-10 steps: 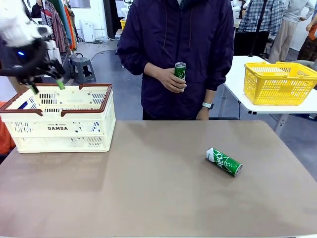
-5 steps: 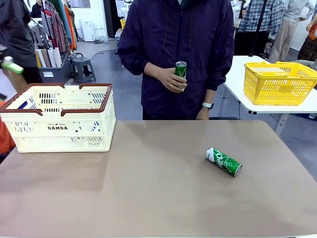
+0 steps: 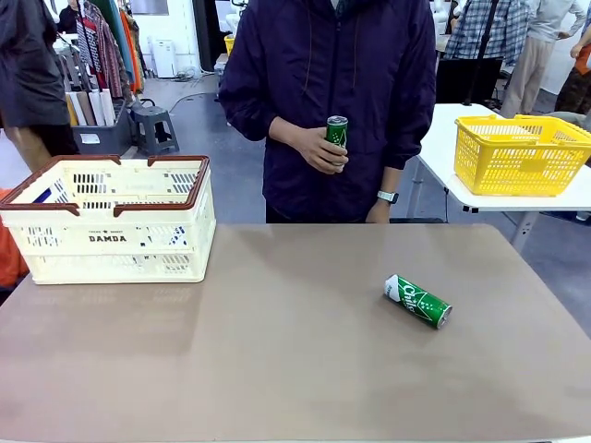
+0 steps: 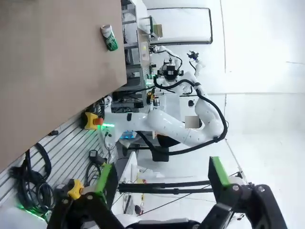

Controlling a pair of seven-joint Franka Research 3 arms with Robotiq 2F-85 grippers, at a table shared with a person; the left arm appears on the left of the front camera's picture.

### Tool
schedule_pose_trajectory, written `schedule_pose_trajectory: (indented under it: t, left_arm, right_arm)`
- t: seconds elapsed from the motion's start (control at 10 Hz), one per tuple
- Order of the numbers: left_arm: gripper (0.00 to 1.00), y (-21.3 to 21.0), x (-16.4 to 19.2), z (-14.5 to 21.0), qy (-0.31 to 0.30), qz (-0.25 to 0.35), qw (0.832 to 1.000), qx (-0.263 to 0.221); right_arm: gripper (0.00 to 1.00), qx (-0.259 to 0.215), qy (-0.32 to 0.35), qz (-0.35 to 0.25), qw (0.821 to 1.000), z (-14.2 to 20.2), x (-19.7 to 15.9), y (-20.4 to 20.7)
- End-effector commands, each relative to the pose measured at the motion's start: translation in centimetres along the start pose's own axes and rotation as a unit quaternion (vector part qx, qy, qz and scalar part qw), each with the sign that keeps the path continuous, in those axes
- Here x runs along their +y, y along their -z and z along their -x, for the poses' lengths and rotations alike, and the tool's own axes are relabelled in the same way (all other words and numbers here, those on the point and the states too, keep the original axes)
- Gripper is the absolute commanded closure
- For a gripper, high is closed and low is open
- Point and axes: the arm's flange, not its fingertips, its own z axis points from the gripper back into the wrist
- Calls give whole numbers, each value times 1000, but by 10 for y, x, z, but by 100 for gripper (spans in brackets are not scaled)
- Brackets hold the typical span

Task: Place the drinks into the Shopping basket.
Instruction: Pick up one drink and place it into the Shopping basket.

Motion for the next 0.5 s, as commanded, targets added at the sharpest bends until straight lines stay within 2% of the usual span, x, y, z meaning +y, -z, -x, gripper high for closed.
schedule_pose_trajectory:
  t: [0.0,0.4]
  left_arm:
    - [0,15,-50,-6,15,-34,999,-2]
    - [0,15,-50,-6,15,-34,999,-2]
  right_arm:
    - [0,-3,9,-8,1000,-1,7,1]
    - [0,-3,9,-8,1000,-1,7,1]
